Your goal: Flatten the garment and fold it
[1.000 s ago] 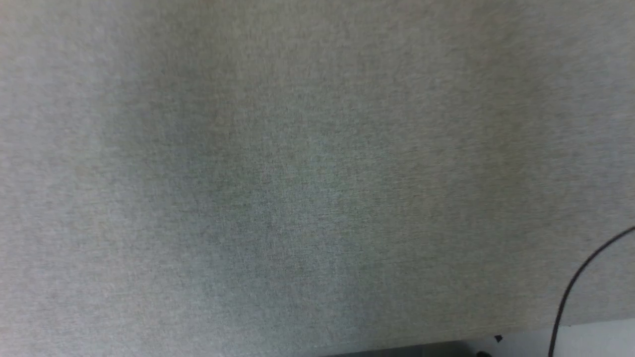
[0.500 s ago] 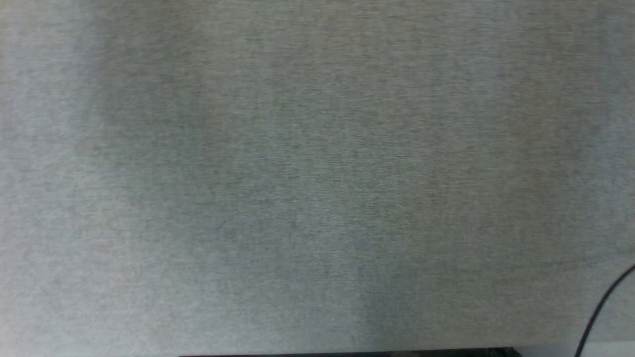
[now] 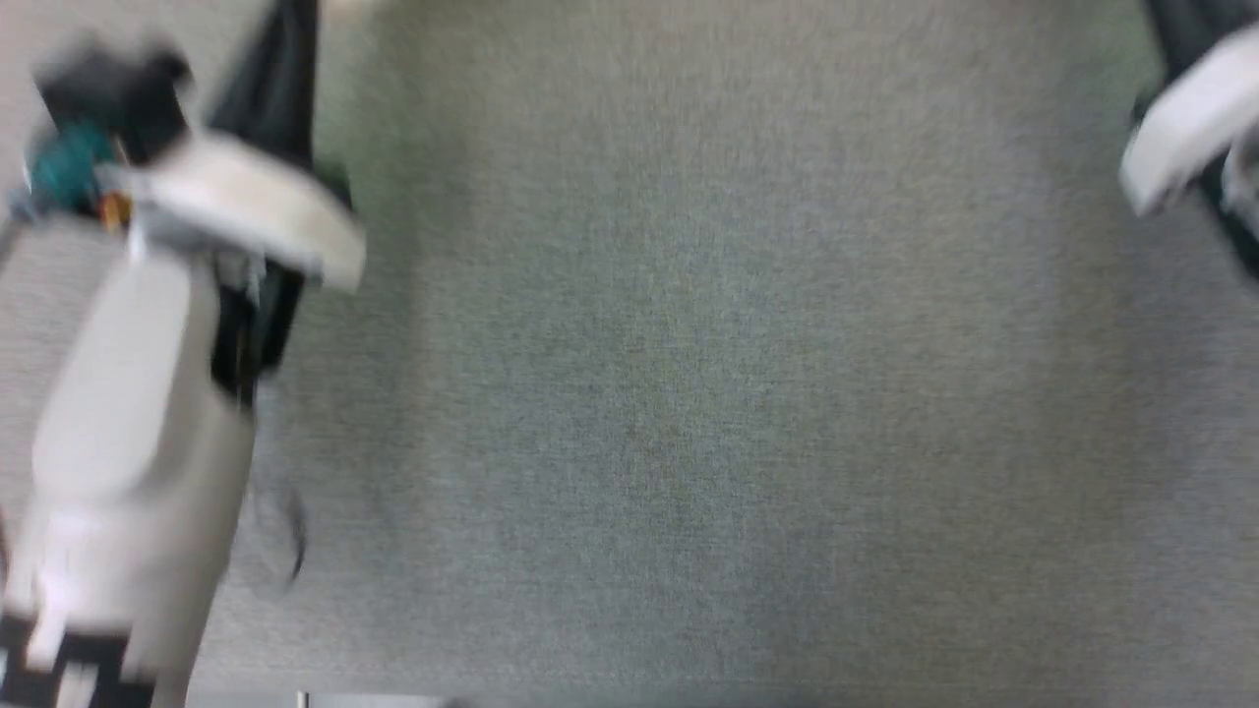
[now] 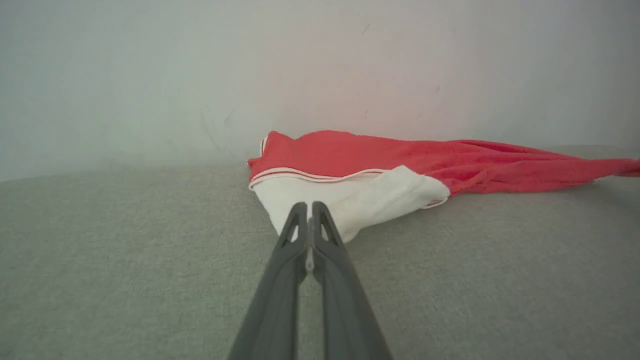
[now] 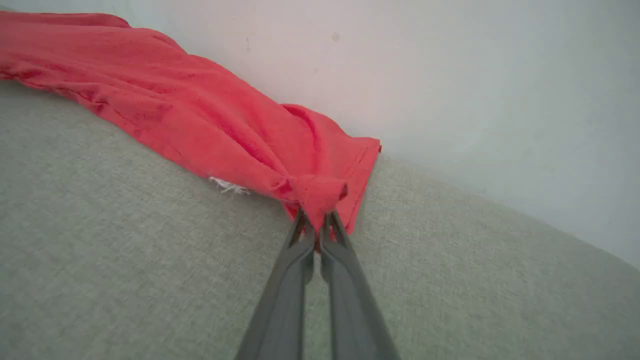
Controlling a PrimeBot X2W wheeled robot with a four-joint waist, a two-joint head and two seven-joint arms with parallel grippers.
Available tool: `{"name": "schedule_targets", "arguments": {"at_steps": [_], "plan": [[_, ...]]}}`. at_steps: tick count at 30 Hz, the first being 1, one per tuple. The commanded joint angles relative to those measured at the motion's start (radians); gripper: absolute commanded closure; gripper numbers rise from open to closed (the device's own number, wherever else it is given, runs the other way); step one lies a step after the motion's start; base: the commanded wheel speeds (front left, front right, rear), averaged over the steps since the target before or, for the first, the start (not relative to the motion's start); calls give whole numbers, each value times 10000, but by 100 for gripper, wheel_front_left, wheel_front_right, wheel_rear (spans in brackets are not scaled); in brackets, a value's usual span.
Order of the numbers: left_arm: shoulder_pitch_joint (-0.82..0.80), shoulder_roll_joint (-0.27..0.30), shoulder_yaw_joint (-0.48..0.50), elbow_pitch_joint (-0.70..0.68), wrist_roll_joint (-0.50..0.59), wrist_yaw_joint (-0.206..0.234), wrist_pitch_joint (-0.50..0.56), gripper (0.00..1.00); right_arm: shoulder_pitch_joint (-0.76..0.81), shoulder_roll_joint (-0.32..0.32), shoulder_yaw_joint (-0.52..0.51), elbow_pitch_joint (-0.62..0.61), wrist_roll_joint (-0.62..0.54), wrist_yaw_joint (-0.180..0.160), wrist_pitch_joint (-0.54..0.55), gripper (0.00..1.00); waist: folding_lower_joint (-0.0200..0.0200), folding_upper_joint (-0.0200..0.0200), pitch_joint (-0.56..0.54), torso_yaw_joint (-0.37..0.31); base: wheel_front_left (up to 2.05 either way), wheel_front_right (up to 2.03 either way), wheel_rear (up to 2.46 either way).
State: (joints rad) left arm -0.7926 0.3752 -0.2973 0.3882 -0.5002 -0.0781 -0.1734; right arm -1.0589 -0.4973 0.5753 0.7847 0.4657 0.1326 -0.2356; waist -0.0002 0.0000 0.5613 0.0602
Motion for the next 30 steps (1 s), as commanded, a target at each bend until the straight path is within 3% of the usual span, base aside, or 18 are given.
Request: {"name": "schedule_targets", "arguments": {"at_steps": [1, 6, 14, 23, 30], "plan": [[635, 210, -11, -282, -142, 41, 279, 100, 491, -39, 202, -188, 200, -19, -66, 100, 2, 0, -1819, 128, 0, 0, 0], [3386, 1113, 19, -1615, -708, 407, 1972, 100, 2190, -441, 1014, -987, 1049, -19, 115, 100, 2, 0, -2996, 90, 0, 0, 0], [6618, 2165, 172, -4208, -1819, 1243, 4588, 100, 4449, -1413, 871, -2010, 1914, -19, 599, 100, 2, 0, -4291, 251, 0, 0, 0], [8729, 2461, 7, -6205, -2666, 1727, 5815, 100, 6870, -2404, 214, -3537, 3123, -19, 2648, 100, 2, 0, -5035, 174, 0, 0, 0], [9496, 2354, -431, -6932, -2766, 1837, 6055, 100, 9021, -2876, -1235, -4525, 3531, -19, 4848, 100, 2, 0, -5276, 23, 0, 0, 0]]}}
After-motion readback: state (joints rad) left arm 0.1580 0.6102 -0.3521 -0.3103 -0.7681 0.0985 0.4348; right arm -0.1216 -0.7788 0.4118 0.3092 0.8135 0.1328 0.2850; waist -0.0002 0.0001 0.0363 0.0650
